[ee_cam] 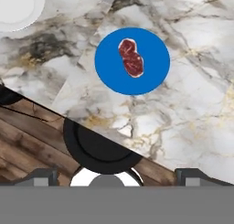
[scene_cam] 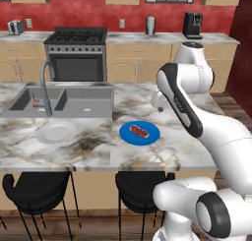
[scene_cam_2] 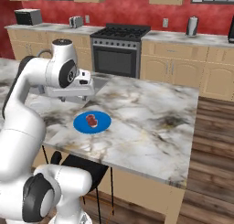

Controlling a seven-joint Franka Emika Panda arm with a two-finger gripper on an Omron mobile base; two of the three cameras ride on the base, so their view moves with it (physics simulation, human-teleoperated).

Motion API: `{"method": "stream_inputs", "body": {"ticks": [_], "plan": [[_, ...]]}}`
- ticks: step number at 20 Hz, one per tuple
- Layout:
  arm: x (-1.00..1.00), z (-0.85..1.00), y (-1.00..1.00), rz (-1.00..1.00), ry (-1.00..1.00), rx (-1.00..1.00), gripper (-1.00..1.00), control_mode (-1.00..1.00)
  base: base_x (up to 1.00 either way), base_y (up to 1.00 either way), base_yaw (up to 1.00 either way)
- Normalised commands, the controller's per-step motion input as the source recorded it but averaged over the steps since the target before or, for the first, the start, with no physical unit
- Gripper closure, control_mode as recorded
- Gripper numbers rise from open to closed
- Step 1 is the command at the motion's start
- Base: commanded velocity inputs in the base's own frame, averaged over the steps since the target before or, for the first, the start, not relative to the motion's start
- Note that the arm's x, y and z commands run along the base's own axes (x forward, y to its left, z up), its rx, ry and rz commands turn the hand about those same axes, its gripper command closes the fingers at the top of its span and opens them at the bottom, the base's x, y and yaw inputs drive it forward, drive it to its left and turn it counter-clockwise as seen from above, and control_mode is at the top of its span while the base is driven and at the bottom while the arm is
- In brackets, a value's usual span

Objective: Transport the steak and avocado to the fridge. Place the steak on the rack containing meat and place the avocado on the rack containing the vegetable, ensuring meats and vegetables are on different racks.

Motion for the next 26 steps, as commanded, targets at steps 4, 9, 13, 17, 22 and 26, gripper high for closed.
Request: {"method": "stream_inputs", "body": {"ticks": [4,9,13,17,22,26], "plan": [[0.28,-0.65,0.20,-0.03,-0.02,-0.04,-1.00,-1.00,0.00,0.00,0.00],[0.41,-0.36,0.04,-0.01,0.01,0.03,-1.00,-1.00,0.00,0.00,0.00],[0.44,-0.43,0.00,0.00,0.03,0.04,-1.00,-1.00,0.00,0.00,0.00],[0.51,-0.29,0.00,0.00,0.02,0.00,-1.00,-1.00,0.00,0.00,0.00],[0.52,-0.25,0.01,0.00,0.05,0.00,-1.00,-1.00,0.00,0.00,0.00],[0.26,-0.42,0.10,0.00,0.12,0.00,-1.00,-1.00,0.00,0.00,0.00]]}}
